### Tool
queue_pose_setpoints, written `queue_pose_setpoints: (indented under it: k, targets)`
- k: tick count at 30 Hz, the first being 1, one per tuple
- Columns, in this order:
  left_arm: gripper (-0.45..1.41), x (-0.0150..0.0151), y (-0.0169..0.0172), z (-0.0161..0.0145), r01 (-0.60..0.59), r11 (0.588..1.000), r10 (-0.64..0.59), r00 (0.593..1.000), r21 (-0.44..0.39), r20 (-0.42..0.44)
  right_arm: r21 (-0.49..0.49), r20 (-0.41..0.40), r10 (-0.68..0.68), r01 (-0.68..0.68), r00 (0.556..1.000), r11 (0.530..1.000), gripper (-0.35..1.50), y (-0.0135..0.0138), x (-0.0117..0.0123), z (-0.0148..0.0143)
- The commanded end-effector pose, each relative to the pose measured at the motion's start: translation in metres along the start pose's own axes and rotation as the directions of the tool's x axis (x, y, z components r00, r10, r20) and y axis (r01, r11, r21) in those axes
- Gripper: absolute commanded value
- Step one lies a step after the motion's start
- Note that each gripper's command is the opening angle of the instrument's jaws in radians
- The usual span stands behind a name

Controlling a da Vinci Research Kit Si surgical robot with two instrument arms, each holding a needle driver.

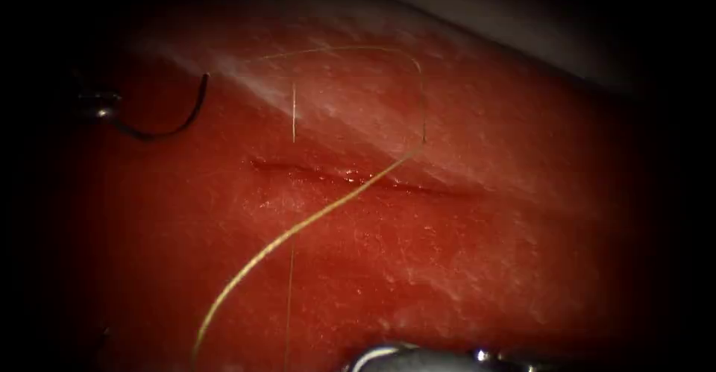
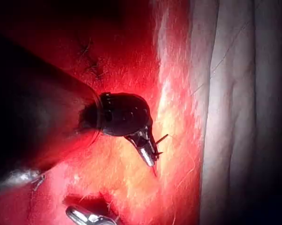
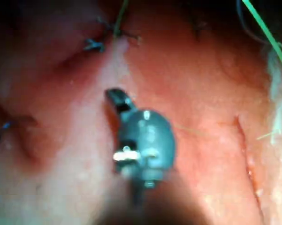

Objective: Wound Closure

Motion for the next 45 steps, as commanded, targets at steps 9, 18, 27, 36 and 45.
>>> queue_pose_setpoints:
  k: [9,18,27,36,45]
  targets:
    - [-0.35,-0.0011,-0.0002,0.0005,-0.001,1.000,0.001,1.000,-0.004,0.000,-0.273,0.016,0.020,-0.015,1.000,0.962,1.33,0.0095,-0.0035,-0.0028]
    - [-0.35,-0.0011,-0.0002,0.0006,-0.001,1.000,0.001,1.000,-0.004,0.000,-0.320,0.009,0.032,-0.027,0.999,0.947,1.38,0.0110,-0.0051,-0.0042]
    - [-0.35,-0.0011,-0.0002,0.0005,-0.001,1.000,0.001,1.000,-0.003,0.000,-0.244,-0.190,0.044,-0.090,0.981,0.965,1.31,0.0054,0.0030,-0.0107]
    - [-0.35,-0.0011,-0.0003,0.0005,-0.001,1.000,0.001,1.000,-0.003,0.000,-0.286,-0.263,0.035,-0.112,0.964,0.952,1.30,0.0068,0.0019,-0.0190]
    - [-0.35,-0.0009,-0.0001,0.0004,0.000,1.000,0.000,1.000,-0.003,0.001,-0.374,-0.050,0.001,-0.019,0.999,0.927,1.28,0.0152,-0.0090,-0.0103]
